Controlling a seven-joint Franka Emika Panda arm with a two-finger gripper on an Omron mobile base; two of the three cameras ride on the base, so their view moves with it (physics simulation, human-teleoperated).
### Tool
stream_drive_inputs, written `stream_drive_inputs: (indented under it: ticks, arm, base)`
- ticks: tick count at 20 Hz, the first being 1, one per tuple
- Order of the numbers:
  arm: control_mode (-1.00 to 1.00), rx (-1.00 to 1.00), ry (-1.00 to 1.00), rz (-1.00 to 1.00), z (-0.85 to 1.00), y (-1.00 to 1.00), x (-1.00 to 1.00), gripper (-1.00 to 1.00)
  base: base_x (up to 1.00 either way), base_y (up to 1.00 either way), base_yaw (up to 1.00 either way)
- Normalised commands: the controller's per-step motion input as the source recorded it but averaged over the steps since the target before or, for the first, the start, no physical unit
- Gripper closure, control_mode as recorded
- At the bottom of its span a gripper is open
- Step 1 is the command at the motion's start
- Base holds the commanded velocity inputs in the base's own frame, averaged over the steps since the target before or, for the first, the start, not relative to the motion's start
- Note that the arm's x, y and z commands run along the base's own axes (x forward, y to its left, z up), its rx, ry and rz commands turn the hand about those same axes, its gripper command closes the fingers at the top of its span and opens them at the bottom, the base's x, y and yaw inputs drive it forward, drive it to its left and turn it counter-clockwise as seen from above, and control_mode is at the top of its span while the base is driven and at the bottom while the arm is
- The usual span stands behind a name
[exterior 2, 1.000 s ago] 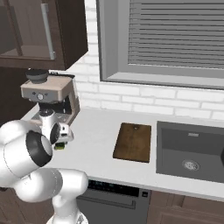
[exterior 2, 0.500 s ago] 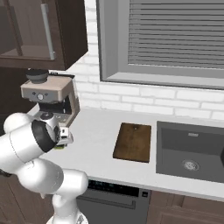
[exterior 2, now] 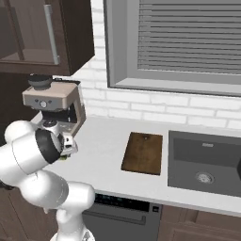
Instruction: Pick up the sponge from the counter and clean the cutting board by briefly scrubbing or pressing down on the cutting board. Once finished, release the sponge.
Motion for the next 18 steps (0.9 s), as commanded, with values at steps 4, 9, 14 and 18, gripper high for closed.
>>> stream_drive_inputs:
  ticks: [4,9,14,18]
  arm:
    - [-1.00,0.04,-0.07,0.01,0.13,-0.51,-0.35,1.00]
    - [-1.00,0.19,-0.02,-0.01,0.80,-0.81,-0.19,1.00]
    - [-1.00,0.35,0.12,0.00,1.00,-1.00,0.01,1.00]
    - [-1.00,-0.04,0.07,0.00,0.70,-0.97,0.00,1.00]
  base:
    - [0.00,0.00,0.00]
    - [0.00,0.00,0.00]
    - [0.00,0.00,0.00]
    - [0.00,0.00,0.00]
